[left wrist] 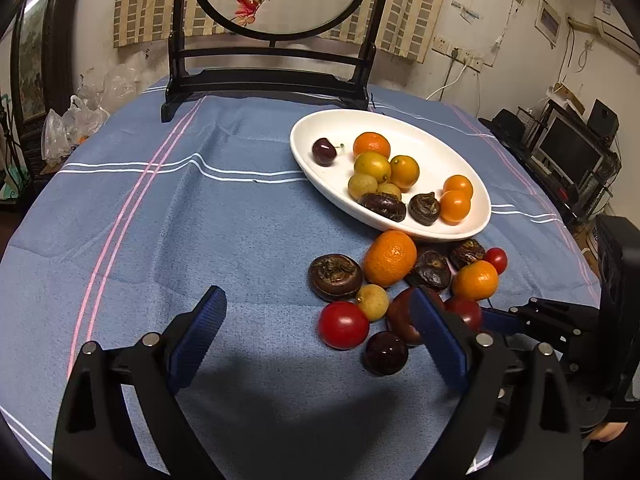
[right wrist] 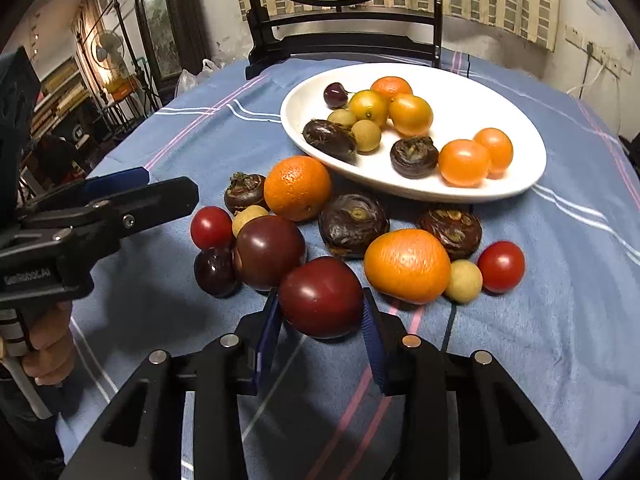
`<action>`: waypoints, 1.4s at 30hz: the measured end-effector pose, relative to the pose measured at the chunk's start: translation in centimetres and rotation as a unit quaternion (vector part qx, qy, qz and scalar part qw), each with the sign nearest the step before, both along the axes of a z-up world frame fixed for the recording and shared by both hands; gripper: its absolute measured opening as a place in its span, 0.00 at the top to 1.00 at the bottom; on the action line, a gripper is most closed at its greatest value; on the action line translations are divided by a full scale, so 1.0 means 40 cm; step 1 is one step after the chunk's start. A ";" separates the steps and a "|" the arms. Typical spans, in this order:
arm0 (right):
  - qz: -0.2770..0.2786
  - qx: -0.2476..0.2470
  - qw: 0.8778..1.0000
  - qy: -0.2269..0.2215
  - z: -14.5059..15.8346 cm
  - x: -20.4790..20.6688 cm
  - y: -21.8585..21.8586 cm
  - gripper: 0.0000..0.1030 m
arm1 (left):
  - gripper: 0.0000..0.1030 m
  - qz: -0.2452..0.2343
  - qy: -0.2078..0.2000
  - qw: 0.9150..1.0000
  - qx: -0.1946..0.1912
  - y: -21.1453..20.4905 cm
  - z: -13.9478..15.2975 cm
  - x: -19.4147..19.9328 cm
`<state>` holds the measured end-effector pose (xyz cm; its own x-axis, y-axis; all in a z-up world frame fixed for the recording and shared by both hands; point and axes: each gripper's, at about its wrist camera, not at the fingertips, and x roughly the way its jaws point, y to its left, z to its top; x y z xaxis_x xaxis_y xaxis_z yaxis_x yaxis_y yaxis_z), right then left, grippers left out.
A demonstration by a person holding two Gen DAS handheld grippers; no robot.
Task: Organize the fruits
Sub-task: 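Pull both tools back and grasp a large red plum with the right tool, then grasp a dark cherry with the left tool while the right holds the red plum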
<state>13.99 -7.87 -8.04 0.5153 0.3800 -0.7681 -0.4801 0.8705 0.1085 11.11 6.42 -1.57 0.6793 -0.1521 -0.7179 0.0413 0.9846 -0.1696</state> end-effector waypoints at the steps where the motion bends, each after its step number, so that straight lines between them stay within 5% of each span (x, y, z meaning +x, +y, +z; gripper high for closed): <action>1: -0.002 0.009 1.000 0.004 0.001 -0.001 -0.014 0.62 | 0.12 -0.002 0.000 1.000 0.000 -0.003 -0.001 -0.001; 13: -0.029 0.088 0.996 -0.017 0.052 -0.024 -0.133 0.62 | 0.12 -0.076 0.043 0.996 0.035 -0.092 -0.043 -0.008; 15: -0.038 0.097 0.994 -0.019 0.058 -0.024 -0.151 0.62 | 0.19 -0.083 0.048 0.994 0.049 -0.105 -0.054 -0.010; 17: -0.043 0.095 0.994 -0.021 0.060 -0.023 -0.156 0.62 | 0.38 -0.088 0.057 0.993 0.057 -0.112 -0.064 -0.008; 22: -0.034 0.087 0.995 -0.025 0.056 -0.031 -0.141 0.62 | 0.49 -0.090 0.065 0.992 0.064 -0.119 -0.075 -0.010; 42: -0.040 0.081 0.996 -0.025 0.045 -0.026 -0.137 0.62 | 0.57 -0.094 0.069 0.990 0.073 -0.143 -0.081 -0.043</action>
